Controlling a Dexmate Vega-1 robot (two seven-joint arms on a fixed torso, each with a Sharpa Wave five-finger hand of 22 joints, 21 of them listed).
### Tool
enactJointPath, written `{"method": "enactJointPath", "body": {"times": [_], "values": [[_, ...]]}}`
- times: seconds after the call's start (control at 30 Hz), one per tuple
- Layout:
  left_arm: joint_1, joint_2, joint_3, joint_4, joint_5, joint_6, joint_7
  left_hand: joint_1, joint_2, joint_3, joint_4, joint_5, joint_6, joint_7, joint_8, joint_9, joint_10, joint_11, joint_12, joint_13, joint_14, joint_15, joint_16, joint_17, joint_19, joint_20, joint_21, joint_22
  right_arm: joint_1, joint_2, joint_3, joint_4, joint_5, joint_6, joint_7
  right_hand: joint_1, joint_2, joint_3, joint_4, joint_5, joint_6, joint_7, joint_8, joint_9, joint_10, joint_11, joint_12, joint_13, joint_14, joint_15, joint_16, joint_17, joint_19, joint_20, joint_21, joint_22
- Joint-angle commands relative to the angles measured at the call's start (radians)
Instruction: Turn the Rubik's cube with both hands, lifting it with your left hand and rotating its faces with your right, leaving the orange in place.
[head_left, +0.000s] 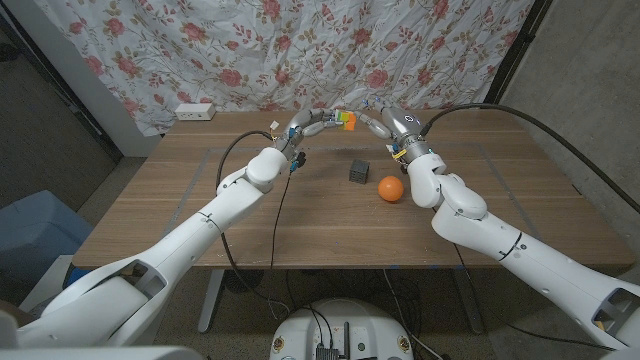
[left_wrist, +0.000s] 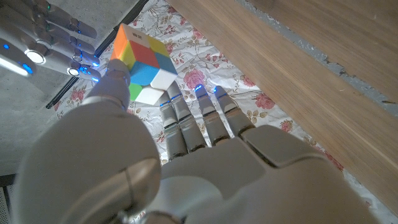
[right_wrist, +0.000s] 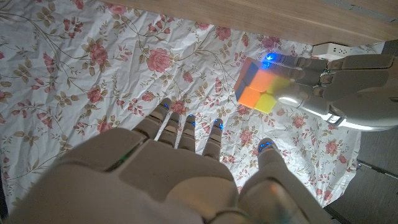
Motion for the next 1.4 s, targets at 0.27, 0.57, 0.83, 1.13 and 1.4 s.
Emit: {"method": "enactJointPath", "body": {"times": [0.27, 0.57, 0.83, 1.13, 1.4], "values": [[0.019, 0.008, -0.002, -0.031, 0.007, 0.014, 0.015, -0.002, 0.011, -0.003, 0.003, 0.008, 0.004, 0.005, -0.003, 0.003, 0.004, 0.004, -0.002, 0.005, 0.0, -0.118, -0.002, 0.004, -0.003, -0.002, -0.002, 0.004, 0.005, 0.004, -0.011, -0.009, -0.047, 0.018, 0.051, -0.003, 0.023, 0.0, 0.0, 0.001, 0.023, -0.001, 0.005, 0.005, -0.024, -0.002, -0.003, 0.003, -0.021, 0.0, -0.004, 0.004, -0.012, 0.0, -0.001, 0.004], [0.021, 0.006, -0.002, -0.028, 0.01, 0.002, 0.019, -0.003, 0.012, -0.004, 0.002, 0.007, 0.009, 0.005, -0.003, 0.004, 0.009, 0.002, -0.001, 0.007, 0.003, -0.121, -0.001, 0.004, -0.003, -0.003, -0.001, 0.004, -0.004, 0.008, -0.01, -0.02, -0.07, 0.009, 0.06, -0.004, 0.029, 0.003, 0.002, 0.003, 0.04, -0.001, 0.007, 0.005, -0.03, -0.004, -0.001, 0.003, -0.027, -0.001, -0.003, 0.007, -0.014, -0.017, 0.001, 0.004], [0.023, 0.002, -0.002, -0.024, 0.01, -0.013, 0.019, -0.004, 0.013, -0.005, 0.003, 0.007, 0.009, 0.006, -0.004, 0.004, 0.01, 0.004, -0.002, 0.008, 0.003, -0.121, -0.002, 0.004, -0.004, -0.004, -0.001, 0.004, -0.013, 0.006, -0.008, -0.029, -0.079, 0.012, 0.07, -0.005, 0.033, 0.004, 0.003, 0.003, 0.06, 0.001, 0.012, 0.006, -0.034, -0.006, 0.001, 0.003, -0.028, -0.004, -0.002, 0.008, -0.014, -0.018, 0.003, 0.003], [0.022, -0.001, 0.0, -0.025, 0.014, -0.014, 0.019, -0.006, 0.014, -0.007, 0.002, 0.007, 0.011, 0.006, -0.005, 0.004, 0.012, 0.005, -0.002, 0.01, 0.004, -0.121, -0.002, 0.003, -0.004, -0.005, -0.001, 0.004, -0.02, 0.008, -0.002, -0.04, -0.076, 0.008, 0.091, -0.005, 0.037, 0.007, 0.004, 0.004, 0.086, -0.001, 0.016, 0.006, -0.037, -0.013, 0.003, 0.003, -0.032, -0.007, -0.001, 0.01, -0.015, -0.018, 0.004, 0.003], [0.033, 0.003, -0.004, -0.036, 0.015, -0.017, 0.025, -0.007, 0.016, -0.008, 0.002, 0.007, 0.012, 0.006, -0.006, 0.004, 0.015, 0.006, -0.003, 0.011, 0.005, -0.121, -0.002, 0.003, -0.005, -0.004, 0.0, 0.004, -0.033, 0.008, 0.002, -0.051, -0.083, 0.0, 0.089, -0.007, 0.037, 0.007, 0.006, 0.005, 0.097, -0.002, 0.016, 0.006, -0.041, -0.015, 0.004, 0.003, -0.035, -0.008, 0.0, 0.011, -0.016, -0.016, 0.004, 0.003]]}}
